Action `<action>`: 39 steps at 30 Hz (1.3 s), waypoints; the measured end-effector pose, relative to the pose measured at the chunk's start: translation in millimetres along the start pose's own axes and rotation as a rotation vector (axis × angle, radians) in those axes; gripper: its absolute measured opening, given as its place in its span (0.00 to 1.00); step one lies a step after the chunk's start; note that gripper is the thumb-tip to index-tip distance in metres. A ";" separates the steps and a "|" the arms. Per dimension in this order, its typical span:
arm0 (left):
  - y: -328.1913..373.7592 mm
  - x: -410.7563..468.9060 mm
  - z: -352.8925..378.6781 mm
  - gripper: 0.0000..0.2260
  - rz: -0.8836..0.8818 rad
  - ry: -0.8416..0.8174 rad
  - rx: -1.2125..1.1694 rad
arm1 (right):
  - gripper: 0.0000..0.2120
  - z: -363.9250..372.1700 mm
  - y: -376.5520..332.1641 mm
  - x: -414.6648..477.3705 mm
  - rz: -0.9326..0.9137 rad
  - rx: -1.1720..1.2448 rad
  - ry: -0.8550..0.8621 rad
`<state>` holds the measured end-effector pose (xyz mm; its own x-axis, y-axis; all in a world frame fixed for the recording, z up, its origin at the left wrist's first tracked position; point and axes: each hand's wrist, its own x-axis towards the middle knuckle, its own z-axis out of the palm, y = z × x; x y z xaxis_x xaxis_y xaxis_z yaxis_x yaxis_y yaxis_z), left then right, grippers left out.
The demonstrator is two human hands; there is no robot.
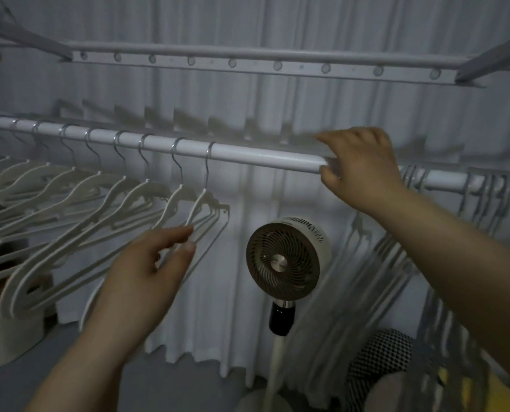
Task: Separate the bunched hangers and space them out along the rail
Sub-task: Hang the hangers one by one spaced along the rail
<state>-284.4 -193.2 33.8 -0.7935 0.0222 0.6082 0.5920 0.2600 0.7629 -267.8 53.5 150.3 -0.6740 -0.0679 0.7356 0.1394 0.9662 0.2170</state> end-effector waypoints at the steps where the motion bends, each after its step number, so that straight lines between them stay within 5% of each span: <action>1: 8.8 -4.8 6.1 0.09 0.004 -0.022 -0.033 | 0.27 -2.8 7.6 -3.9 0.017 -0.002 -0.005; 10: 62.2 -36.5 90.6 0.04 -0.117 -0.386 -0.110 | 0.23 -17.8 66.1 -33.6 0.147 -0.002 -0.142; 14: 66.0 -50.3 115.8 0.17 -0.077 -0.422 0.064 | 0.20 -14.2 77.0 -41.4 0.086 0.009 -0.146; 19: 59.3 -56.1 130.7 0.08 -0.082 -0.462 0.155 | 0.21 -12.5 81.4 -43.2 0.033 0.027 -0.136; 23: 57.2 -60.9 133.9 0.14 -0.108 -0.396 0.189 | 0.22 -10.9 84.5 -45.0 -0.002 0.023 -0.114; 35: 27.5 -44.0 104.5 0.08 -0.190 -0.126 0.258 | 0.20 -1.1 73.4 -38.0 0.009 -0.034 -0.050; 39: 14.6 -33.9 89.5 0.12 -0.209 -0.099 0.279 | 0.15 12.3 44.9 -22.3 -0.104 0.015 0.122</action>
<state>-261.5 -103.7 4.7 -0.9112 0.0303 0.4109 0.3650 0.5219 0.7710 -255.5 101.4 135.8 -0.5909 -0.1969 0.7824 0.0619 0.9558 0.2873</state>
